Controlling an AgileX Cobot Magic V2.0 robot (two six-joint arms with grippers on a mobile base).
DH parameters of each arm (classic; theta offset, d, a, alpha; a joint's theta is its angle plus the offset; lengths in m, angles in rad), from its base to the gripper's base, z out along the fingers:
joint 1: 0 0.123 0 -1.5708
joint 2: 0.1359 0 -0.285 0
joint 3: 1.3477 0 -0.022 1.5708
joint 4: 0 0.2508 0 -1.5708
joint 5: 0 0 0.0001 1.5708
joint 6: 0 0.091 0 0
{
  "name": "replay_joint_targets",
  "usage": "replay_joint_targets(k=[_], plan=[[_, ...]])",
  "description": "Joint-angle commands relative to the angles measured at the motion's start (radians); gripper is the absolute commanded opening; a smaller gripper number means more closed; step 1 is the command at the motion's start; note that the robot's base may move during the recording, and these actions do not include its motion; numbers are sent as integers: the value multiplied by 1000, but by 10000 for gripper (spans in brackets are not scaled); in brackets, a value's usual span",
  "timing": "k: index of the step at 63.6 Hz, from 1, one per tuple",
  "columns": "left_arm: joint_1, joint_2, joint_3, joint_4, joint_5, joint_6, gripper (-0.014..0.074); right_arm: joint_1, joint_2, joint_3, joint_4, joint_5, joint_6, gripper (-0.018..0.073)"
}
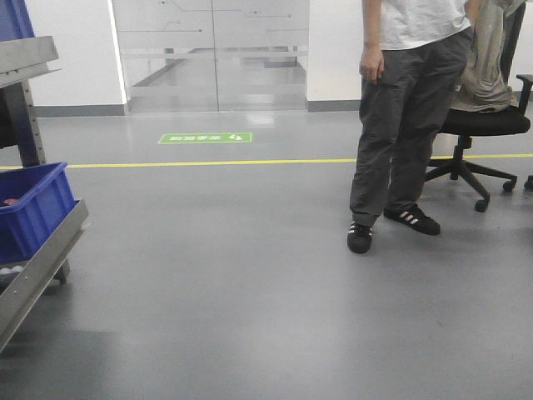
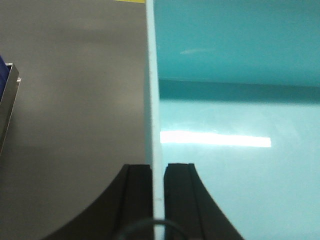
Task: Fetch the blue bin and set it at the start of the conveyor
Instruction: 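Hold the bin in both grippers while driving to the red conveyor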
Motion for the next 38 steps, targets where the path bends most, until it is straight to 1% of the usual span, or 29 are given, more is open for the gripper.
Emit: replay_joint_targets(k=[1,38], plan=[[-5,-15,-11,-10,-50,-4,-111,0,-13,-15,3,-37,-8,-154],[-5,-15,-11,-10,-50,-4,-111,0,-13,-15,3,-37,-8,-154]])
